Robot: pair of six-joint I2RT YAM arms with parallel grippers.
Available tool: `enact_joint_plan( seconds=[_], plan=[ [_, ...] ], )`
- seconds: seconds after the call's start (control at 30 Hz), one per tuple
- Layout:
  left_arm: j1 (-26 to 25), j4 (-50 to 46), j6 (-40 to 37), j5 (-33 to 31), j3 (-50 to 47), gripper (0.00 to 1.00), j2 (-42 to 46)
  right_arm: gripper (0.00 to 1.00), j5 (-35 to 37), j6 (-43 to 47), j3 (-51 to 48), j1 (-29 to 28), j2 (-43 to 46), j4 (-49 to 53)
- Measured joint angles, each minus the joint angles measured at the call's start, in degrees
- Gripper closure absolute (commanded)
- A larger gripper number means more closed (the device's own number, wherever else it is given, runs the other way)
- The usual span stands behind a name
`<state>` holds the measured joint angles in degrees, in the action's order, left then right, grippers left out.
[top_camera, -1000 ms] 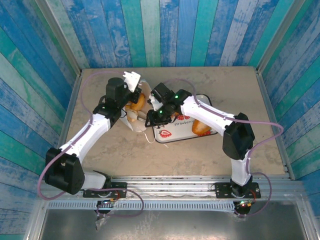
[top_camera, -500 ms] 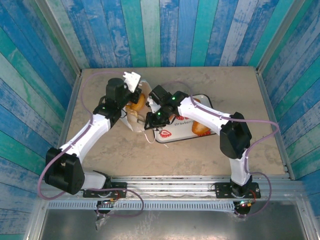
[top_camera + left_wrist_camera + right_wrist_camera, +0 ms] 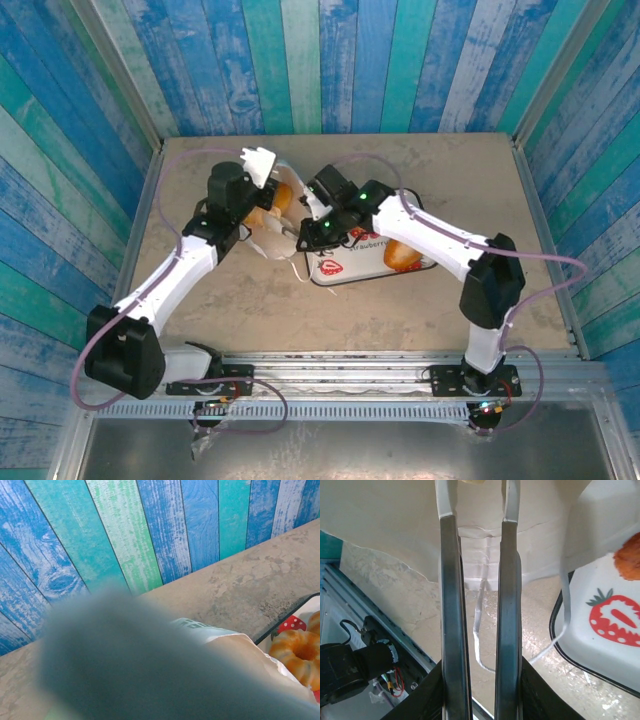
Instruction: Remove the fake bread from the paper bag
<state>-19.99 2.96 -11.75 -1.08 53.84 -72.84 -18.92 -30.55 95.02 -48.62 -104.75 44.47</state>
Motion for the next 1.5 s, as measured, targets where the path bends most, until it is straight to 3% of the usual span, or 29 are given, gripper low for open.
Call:
enact_joint_plan(
  seconds=[0.53, 1.0, 1.17, 1.5],
  plan=[
    [0.0, 0.5, 3.8, -6.0, -1.6, 1.0, 2.5, 0.74, 4.0, 3.4, -11.8, 0.0, 16.5, 0.2],
    [0.0, 0.5, 5.6, -7.0, -1.5, 1.0, 2.5, 0.73, 13.9, 2.0, -23.3, 2.8, 40.4, 8.0],
    [0.0, 0.9, 5.6, -6.8, -1.5, 1.0, 2.5, 0.73, 17.4, 0.8, -26.3, 5.8, 42.3, 11.4],
    [0.0, 0.9, 6.1, -6.1, -1.5, 1.0, 2.6, 0.73, 22.1, -1.0, -27.5, 5.9, 36.6, 19.1]
  ],
)
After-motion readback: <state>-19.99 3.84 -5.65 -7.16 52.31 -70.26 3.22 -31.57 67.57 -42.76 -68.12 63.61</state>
